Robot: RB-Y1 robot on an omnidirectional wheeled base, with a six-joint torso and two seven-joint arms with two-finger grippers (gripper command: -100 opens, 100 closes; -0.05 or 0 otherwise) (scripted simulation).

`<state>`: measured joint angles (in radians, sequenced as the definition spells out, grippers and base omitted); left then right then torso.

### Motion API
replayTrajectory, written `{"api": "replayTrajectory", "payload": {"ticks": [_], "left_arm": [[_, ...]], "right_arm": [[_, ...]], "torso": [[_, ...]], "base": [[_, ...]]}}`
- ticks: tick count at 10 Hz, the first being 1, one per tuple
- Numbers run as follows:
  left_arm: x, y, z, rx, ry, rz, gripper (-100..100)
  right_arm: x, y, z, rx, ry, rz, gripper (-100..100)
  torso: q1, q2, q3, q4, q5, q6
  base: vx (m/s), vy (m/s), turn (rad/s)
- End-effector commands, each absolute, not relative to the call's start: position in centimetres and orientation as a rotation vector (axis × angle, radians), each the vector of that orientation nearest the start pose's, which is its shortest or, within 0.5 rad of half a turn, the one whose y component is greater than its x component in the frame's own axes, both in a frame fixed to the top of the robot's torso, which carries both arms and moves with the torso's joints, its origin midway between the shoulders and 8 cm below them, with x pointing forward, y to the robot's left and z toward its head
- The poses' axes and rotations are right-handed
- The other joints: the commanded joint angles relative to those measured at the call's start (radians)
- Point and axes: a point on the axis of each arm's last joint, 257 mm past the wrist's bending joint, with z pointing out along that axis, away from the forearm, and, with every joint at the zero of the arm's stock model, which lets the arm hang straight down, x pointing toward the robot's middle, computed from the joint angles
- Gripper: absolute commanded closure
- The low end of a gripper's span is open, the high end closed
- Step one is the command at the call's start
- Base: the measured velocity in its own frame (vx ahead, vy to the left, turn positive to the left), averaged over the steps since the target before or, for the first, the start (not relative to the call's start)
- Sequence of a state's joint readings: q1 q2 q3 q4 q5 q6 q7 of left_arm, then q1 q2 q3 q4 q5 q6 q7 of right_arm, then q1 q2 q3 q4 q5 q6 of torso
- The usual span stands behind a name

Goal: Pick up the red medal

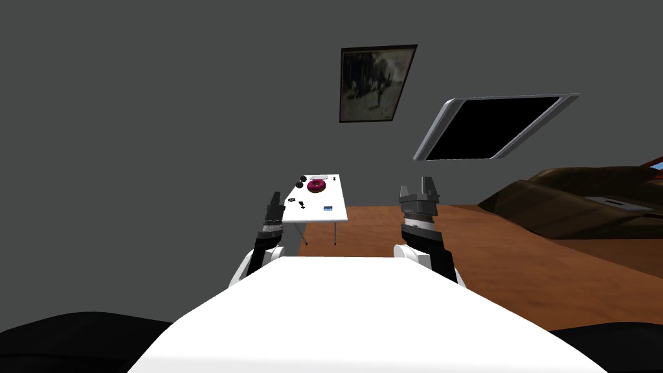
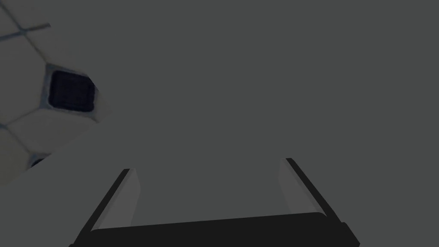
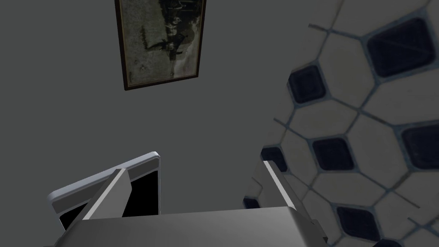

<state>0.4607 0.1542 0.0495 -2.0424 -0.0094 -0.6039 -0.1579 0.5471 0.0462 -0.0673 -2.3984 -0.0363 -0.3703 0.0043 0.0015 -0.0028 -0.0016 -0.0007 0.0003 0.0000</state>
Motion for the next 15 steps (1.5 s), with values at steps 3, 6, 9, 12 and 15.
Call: {"api": "replayTrajectory", "payload": {"ticks": [3, 6, 9, 12, 15], "left_arm": [[38.2, 30.2, -8.3, -0.555, 0.922, -1.01, -100], [39.1, 31.2, -12.0, -0.575, 1.01, -0.936, -100], [39.6, 31.8, -15.2, -0.589, 1.083, -0.88, -100], [40.0, 32.2, -17.7, -0.598, 1.14, -0.84, -100], [40.5, 32.4, -19.7, -0.605, 1.186, -0.811, -100]], "right_arm": [[33.1, -31.3, 3.8, 0.742, 0.586, 1.224, 0], [33.1, -31.3, 3.8, 0.742, 0.586, 1.224, 0], [33.1, -31.3, 3.8, 0.742, 0.586, 1.224, 0], [33.1, -31.3, 3.8, 0.742, 0.586, 1.224, 0], [33.1, -31.3, 3.8, 0.742, 0.586, 1.224, 0]], "torso": [[-0.001, 0.001, 0.001, 0.0, 0.0, 0.0], [0.0, 0.0, 0.0, 0.0, 0.0, 0.0], [-0.001, 0.0, 0.0, 0.0, 0.0, 0.0], [-0.001, 0.001, 0.001, 0.0, 0.0, 0.0], [0.0, 0.001, 0.001, 0.0, 0.0, 0.0]], "base": [[0.024, 0.008, -0.022], [0.037, 0.015, -0.04], [0.039, 0.014, -0.037], [0.026, 0.014, -0.032], [0.019, 0.017, -0.023]]}}
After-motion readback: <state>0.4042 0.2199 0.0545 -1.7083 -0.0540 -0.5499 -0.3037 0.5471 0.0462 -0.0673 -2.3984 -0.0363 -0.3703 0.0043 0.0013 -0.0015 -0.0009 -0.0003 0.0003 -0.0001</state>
